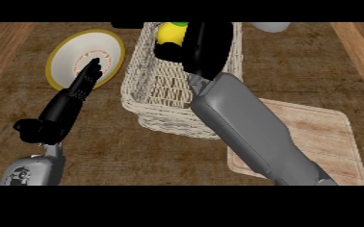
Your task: Pick the lemon from the cutting board and place it in the basket
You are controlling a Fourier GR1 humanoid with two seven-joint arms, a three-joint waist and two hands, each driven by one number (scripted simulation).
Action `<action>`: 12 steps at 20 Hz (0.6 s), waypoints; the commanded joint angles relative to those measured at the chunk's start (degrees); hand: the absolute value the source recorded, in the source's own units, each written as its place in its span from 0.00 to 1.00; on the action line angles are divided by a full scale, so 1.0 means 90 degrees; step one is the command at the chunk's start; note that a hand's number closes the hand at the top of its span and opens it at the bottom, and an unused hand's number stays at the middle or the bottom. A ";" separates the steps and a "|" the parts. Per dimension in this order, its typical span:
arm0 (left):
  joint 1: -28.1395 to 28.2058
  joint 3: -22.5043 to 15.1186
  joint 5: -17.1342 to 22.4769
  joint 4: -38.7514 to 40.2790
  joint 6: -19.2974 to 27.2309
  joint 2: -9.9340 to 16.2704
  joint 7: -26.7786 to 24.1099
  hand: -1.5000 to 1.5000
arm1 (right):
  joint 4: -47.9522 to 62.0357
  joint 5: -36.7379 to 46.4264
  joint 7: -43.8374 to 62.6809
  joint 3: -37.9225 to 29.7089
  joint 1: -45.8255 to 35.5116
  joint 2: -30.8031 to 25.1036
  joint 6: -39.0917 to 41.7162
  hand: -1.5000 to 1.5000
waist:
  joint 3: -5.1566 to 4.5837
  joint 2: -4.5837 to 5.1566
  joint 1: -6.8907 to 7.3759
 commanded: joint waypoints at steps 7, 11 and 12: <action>-0.0221 0.0000 -0.0015 0.0057 0.0024 -0.0081 0.0094 0.50 | 0.0681 0.0021 -0.0628 -0.0785 0.0503 0.0029 -0.1909 0.00 | 0.0006 0.0029 -0.0013; 0.0037 0.0068 -0.0027 0.0158 -0.0034 -0.0089 -0.0159 0.50 | 0.1170 -0.0138 -0.0991 -0.0769 0.0166 0.0029 -0.1563 0.00 | 0.0001 0.0008 -0.0024; 0.0078 0.0131 0.0030 0.0193 -0.0159 0.0000 -0.0266 0.50 | 0.0595 -0.0123 -0.1252 -0.0706 0.0593 0.0030 -0.1421 0.00 | 0.0002 -0.0002 -0.0064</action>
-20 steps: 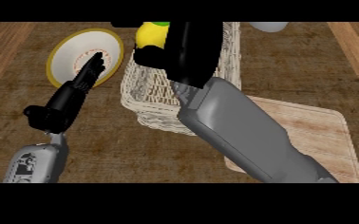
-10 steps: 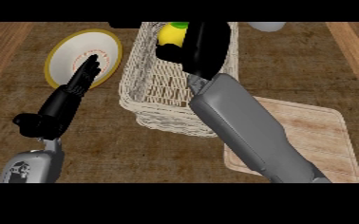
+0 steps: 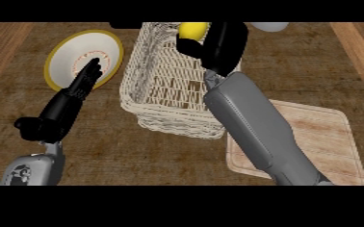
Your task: Pick the lemon from the cutting board and place it in the basket
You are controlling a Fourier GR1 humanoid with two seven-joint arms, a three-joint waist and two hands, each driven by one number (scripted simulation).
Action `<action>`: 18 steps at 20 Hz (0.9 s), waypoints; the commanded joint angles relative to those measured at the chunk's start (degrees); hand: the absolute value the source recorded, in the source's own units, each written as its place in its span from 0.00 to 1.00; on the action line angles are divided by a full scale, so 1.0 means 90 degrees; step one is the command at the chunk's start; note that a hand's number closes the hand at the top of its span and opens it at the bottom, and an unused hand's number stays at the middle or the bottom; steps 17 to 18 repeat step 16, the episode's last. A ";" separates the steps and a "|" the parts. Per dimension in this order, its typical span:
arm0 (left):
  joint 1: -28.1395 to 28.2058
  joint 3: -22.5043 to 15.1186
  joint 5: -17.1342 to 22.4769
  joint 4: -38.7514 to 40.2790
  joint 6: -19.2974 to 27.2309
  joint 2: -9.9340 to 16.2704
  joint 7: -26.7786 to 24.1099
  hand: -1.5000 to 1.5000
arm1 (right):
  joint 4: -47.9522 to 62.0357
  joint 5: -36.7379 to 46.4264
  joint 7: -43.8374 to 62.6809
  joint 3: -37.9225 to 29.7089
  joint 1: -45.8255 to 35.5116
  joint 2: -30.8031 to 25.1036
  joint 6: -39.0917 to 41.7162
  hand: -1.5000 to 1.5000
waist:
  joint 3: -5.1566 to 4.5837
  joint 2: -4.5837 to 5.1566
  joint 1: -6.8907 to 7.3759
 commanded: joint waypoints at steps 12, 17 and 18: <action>0.0444 -0.0024 -0.0074 -0.0448 -0.0061 -0.0005 0.0006 0.50 | -0.0662 -0.0965 -0.0648 -0.0891 -0.0102 0.0002 -0.0738 0.00 | 0.0001 -0.0021 -0.0005; 0.0229 0.0038 -0.0126 -0.0156 0.0054 -0.0068 -0.0004 0.50 | -0.1888 -0.1808 -0.0606 -0.1162 0.0487 -0.0309 -0.0112 0.00 | 0.0001 -0.0030 -0.0110; 0.0229 0.0038 -0.0126 -0.0156 0.0054 -0.0068 -0.0004 0.50 | -0.1888 -0.1808 -0.0606 -0.1162 0.0487 -0.0309 -0.0112 0.00 | 0.0001 -0.0030 -0.0110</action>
